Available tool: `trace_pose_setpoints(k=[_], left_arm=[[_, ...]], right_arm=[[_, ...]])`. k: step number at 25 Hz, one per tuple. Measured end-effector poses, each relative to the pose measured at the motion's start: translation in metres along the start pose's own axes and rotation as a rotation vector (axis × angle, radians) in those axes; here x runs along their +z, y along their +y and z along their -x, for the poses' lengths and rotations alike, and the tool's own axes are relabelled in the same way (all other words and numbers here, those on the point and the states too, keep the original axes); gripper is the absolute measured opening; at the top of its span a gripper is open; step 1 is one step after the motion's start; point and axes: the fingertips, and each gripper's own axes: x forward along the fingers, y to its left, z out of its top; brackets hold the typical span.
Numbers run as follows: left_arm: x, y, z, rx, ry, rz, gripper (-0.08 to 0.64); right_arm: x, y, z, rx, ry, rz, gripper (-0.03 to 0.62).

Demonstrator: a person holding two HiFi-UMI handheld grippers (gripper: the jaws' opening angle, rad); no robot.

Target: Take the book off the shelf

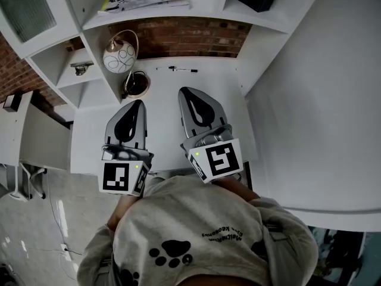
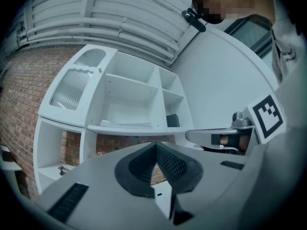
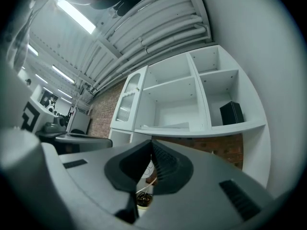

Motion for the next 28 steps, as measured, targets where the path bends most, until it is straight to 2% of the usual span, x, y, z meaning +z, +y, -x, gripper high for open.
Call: trace_pose_setpoints(k=[6,9,13,28], left_arm=[[-0.001,0.010,-0.015,0.004,0.017,-0.038,0.009],[0.001,0.013,-0.024,-0.018,0.011,-0.052,0.009],[0.006,0.021,-0.035,-0.023,0.015,-0.050,0.009],[0.025,0.064,-0.067,-0.041,0.009,-0.190,0.008]], right_arm=[[-0.004,-0.007,-0.017,0.015,0.000,0.006,0.017],[-0.001,-0.012,-0.026,0.010,-0.005,0.022,0.017],[0.002,-0.015,-0.040,0.007,-0.003,0.037,0.017],[0.010,-0.014,-0.082,0.011,0.023,0.119,0.017]])
